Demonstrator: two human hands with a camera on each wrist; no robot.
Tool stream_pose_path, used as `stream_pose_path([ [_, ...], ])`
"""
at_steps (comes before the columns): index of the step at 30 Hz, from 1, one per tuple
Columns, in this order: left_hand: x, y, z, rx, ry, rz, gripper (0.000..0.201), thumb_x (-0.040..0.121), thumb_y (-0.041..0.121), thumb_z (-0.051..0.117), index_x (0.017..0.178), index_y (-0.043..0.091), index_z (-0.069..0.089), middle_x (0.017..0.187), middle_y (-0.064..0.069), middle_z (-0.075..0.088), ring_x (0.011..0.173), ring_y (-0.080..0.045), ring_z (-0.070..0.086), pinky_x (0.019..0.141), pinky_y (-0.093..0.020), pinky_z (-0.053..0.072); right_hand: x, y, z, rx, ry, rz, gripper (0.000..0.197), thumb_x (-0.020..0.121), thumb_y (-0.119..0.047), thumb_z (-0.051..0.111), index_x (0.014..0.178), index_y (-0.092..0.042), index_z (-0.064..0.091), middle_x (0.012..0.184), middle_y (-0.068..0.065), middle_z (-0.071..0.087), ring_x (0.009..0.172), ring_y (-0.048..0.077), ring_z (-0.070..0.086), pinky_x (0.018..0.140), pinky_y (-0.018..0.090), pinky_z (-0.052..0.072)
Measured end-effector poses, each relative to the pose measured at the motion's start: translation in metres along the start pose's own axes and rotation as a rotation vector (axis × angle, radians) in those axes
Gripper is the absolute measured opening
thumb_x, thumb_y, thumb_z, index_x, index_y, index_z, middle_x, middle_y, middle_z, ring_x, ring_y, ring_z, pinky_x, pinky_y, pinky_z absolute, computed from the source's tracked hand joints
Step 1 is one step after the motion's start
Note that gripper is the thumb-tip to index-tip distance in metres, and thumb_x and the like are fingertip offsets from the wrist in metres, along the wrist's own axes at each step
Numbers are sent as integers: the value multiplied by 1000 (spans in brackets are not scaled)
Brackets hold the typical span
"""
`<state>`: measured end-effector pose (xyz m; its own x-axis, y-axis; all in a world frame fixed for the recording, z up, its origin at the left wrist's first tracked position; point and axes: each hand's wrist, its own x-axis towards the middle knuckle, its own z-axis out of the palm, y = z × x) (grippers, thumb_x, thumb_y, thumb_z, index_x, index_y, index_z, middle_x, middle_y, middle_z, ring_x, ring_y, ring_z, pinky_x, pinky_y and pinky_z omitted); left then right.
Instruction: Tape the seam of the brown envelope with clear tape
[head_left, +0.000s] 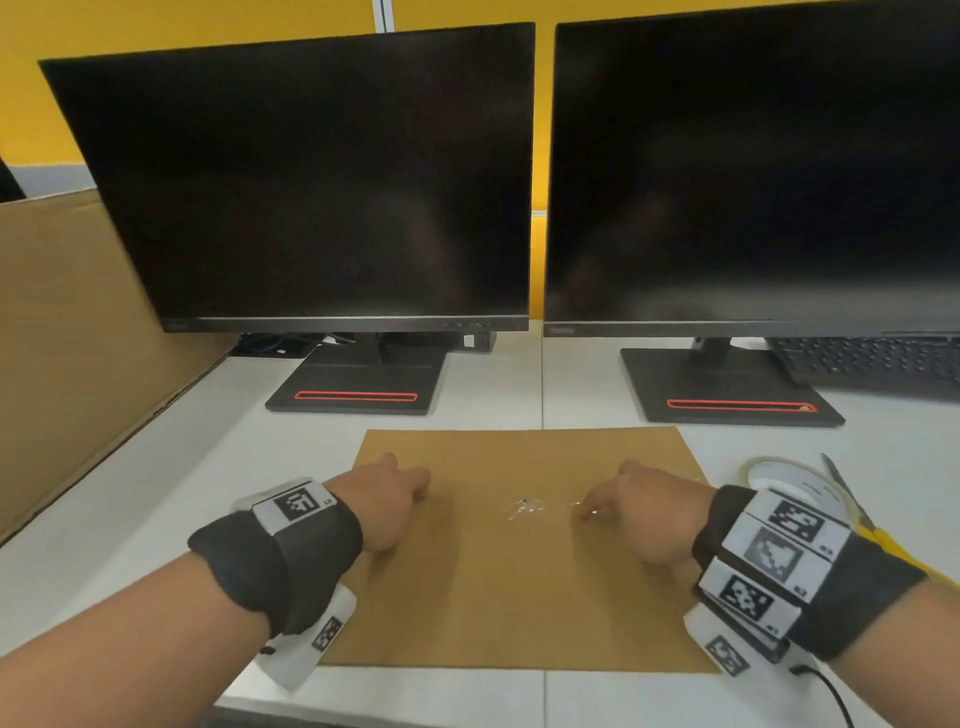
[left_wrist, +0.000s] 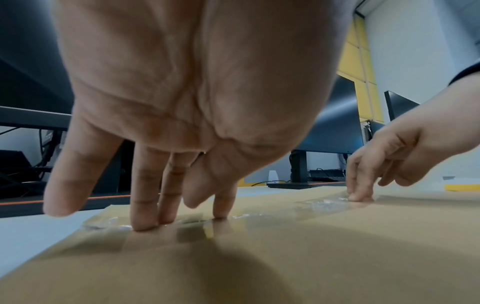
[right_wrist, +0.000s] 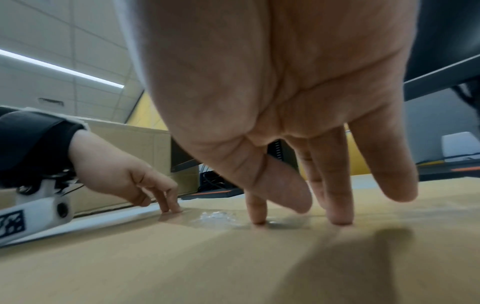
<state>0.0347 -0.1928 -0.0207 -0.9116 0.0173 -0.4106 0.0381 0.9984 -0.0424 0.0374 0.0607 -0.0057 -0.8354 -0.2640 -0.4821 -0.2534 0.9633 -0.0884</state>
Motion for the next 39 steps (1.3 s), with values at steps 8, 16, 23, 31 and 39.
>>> stream_pose_path([
  [8,5,13,2,56,12,-15,52,85,63,48,123,28,44,119,-2,43,103,-25,57,91,-39,50,-5,35,2,-27,8,122,66,88,1,42,141,-37,32,133,11,38,87,24,50,62,22,42],
  [16,4,10,3,24,-9,-21,59,84,66,47,129,28,40,123,-2,36,103,-23,58,93,-39,49,-3,51,5,2,21,110,70,85,5,40,141,-36,31,130,11,45,89,25,59,69,28,46],
  [23,3,11,16,1,-10,-73,77,87,68,36,151,37,7,153,-7,17,129,-30,46,106,-40,39,-2,48,9,-24,24,128,65,86,2,37,139,-34,31,128,11,46,86,24,56,69,28,45],
  [31,-3,25,5,73,-66,-39,69,97,58,30,154,37,-2,163,-5,-7,143,-32,29,117,-41,25,-5,34,5,-89,49,86,56,90,-1,41,142,-20,33,138,7,38,118,29,53,91,33,47],
  [39,-4,36,1,49,-40,20,67,98,54,34,154,35,3,162,-5,6,141,-32,32,115,-41,30,5,6,13,-98,-47,3,64,93,-17,44,147,-42,22,148,5,29,130,32,43,105,42,43],
])
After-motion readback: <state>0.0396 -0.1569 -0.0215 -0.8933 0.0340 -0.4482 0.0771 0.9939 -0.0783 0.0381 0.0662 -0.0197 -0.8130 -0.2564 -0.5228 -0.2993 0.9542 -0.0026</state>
